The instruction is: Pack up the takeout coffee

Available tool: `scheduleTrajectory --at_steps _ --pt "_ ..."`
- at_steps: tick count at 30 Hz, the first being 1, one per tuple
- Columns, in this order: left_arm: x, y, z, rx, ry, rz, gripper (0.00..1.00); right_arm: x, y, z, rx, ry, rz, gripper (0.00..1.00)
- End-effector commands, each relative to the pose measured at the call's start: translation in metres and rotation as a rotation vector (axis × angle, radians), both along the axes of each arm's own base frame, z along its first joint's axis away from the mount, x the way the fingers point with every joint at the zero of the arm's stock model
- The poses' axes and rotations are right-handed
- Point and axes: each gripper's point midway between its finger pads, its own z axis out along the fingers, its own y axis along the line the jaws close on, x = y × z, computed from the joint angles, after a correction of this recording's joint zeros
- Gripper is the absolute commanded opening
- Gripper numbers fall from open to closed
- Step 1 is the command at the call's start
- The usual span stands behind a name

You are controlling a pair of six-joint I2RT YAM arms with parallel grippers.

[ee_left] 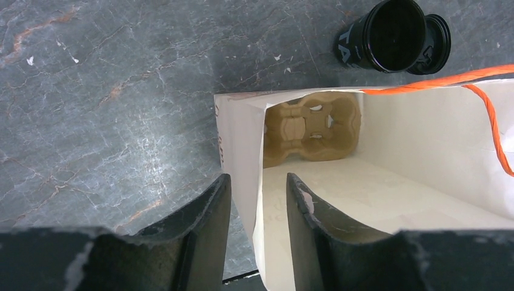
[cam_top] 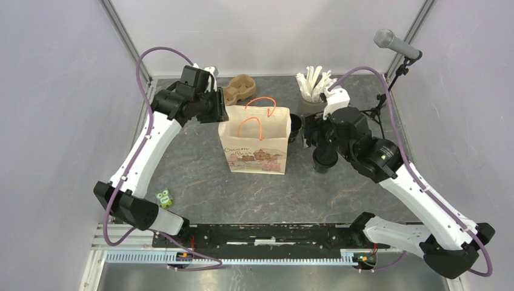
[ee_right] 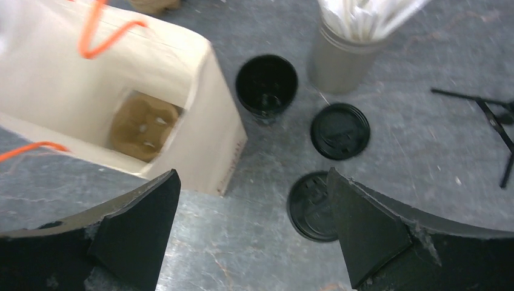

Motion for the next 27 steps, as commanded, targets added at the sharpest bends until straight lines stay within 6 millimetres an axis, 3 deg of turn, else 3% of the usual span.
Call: scheduleTrajectory --at_steps 1,8,15,20,27 --pt "0.005 0.003 0.007 0.011 -0.056 -0.01 0.44 0.003 -0.038 -0.028 -0.09 0.083 -0.153 0.97" --pt "0.0 0.001 -0.001 0.004 -0.04 -0.025 0.34 0.014 -0.074 -0.083 -0.197 0.186 -0.179 0.86" --pt "-0.004 0.003 0.003 0.004 -0.055 -0.037 0.08 0.025 -0.095 -0.122 -0.213 0.249 -0.223 0.81" --pt "-0.01 0.005 0.003 0.01 -0.052 -0.05 0.03 0.026 -0.1 -0.146 -0.22 0.329 -0.209 0.9" --pt "-0.024 0.0 0.006 -0.032 -0.034 -0.076 0.03 0.018 -0.079 -0.168 -0.202 0.389 -0.061 0.94"
